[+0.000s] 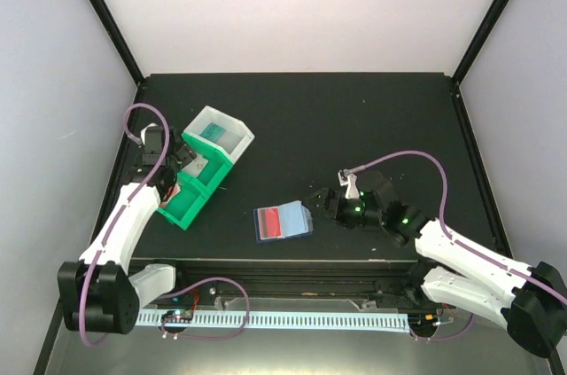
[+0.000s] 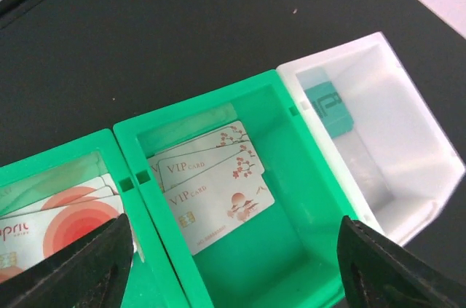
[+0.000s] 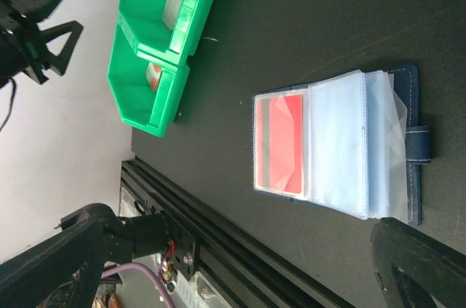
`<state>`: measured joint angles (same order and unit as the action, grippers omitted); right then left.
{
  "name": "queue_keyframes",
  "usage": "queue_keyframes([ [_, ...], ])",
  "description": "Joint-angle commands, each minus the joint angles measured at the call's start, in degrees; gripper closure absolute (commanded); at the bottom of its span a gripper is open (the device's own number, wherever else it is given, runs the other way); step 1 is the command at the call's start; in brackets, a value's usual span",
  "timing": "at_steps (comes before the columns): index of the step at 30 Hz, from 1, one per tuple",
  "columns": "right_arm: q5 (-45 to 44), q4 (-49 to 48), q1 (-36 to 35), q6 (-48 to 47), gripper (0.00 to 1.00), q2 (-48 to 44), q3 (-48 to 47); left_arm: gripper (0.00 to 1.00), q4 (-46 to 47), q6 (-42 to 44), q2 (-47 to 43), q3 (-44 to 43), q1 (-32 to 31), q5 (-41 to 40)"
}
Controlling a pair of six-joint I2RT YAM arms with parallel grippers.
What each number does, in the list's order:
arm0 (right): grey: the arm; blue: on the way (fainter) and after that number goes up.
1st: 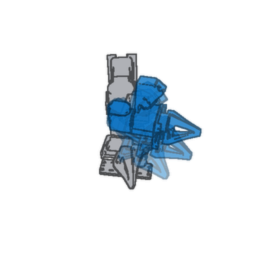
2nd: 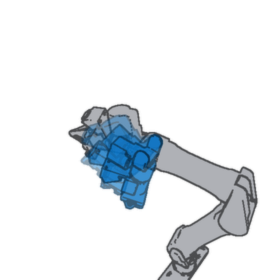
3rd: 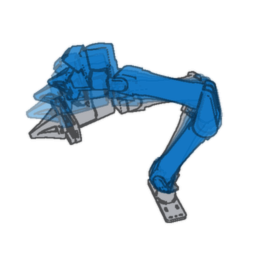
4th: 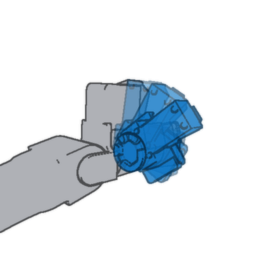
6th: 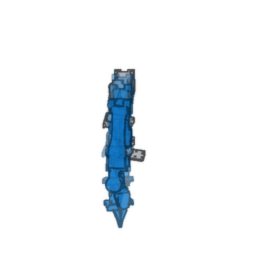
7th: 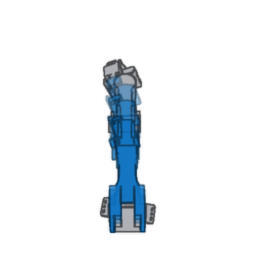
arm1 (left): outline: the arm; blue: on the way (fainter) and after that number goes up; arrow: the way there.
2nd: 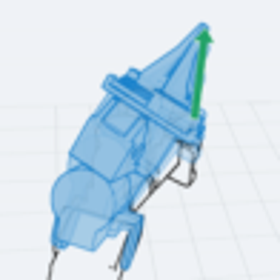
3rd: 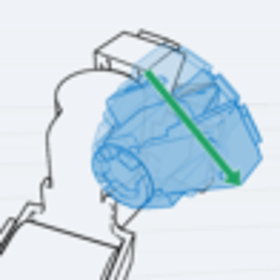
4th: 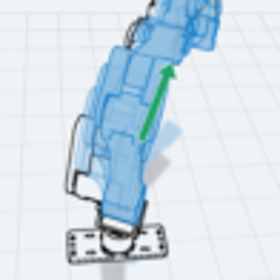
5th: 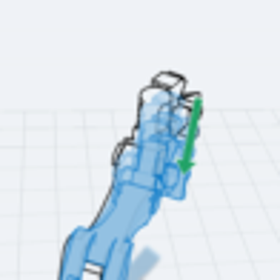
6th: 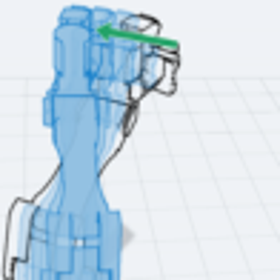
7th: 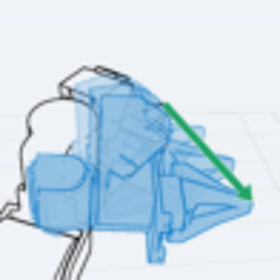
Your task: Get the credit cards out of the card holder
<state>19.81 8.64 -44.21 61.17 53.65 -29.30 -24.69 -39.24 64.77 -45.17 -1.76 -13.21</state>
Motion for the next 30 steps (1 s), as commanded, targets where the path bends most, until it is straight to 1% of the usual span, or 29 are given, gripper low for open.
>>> queue_keyframes([
  [1,1.82,0.42,0.32,-5.45,0.00,-0.20,-0.66,0.16,-5.59,5.93,-5.57,-1.41,-0.67,0.70],
  [2,2.03,0.44,0.33,-6.09,0.00,-0.21,-0.66,0.11,-6.44,6.27,-6.88,-1.29,-0.72,1.48],
  [3,2.15,0.53,0.29,-6.92,0.00,-0.24,-0.67,0.03,-7.30,6.38,-8.31,-1.12,-0.76,2.45],
  [4,2.37,0.58,0.39,-7.83,0.00,-0.25,-0.67,0.01,-8.05,6.45,-10.16,-0.87,-0.79,3.64],
  [6,2.12,0.86,0.29,-10.41,0.00,-0.21,-0.88,0.01,-8.19,7.86,-13.38,-0.08,-0.75,8.85],
  [8,1.09,1.87,0.28,-12.19,0.00,-0.12,-1.42,0.01,-7.49,11.63,-15.94,0.82,-0.79,16.13],
  [11,-0.42,3.26,0.33,-13.98,0.00,0.44,-2.29,0.01,-8.24,15.45,-18.70,1.67,-0.79,26.54],
  [13,-0.85,4.84,0.29,-15.35,0.00,1.45,-3.42,0.01,-9.15,16.49,-19.93,2.35,-0.76,31.77],
  [16,-1.34,7.63,0.28,-17.64,0.00,3.79,-5.28,0.03,-10.19,17.35,-21.47,3.65,-0.79,38.51],
  [19,-1.01,8.41,0.28,-20.12,0.02,5.57,-5.53,0.06,-9.95,16.98,-23.62,5.75,-0.77,44.73],
  [22,-2.14,8.09,0.32,-22.49,0.05,7.14,-5.56,0.10,-8.69,15.11,-26.74,9.13,-0.79,51.72],
  [25,-4.72,8.82,0.28,-24.70,0.08,8.63,-6.65,0.13,-8.21,12.46,-29.46,11.62,-0.95,55.42],
  [27,-6.52,8.89,0.30,-25.61,0.12,9.86,-7.18,0.15,-7.98,11.29,-30.72,12.96,-1.45,57.23],
  [30,-6.79,7.96,0.27,-26.53,0.23,12.08,-7.62,0.17,-8.19,10.53,-32.23,14.54,-2.19,58.31],
])
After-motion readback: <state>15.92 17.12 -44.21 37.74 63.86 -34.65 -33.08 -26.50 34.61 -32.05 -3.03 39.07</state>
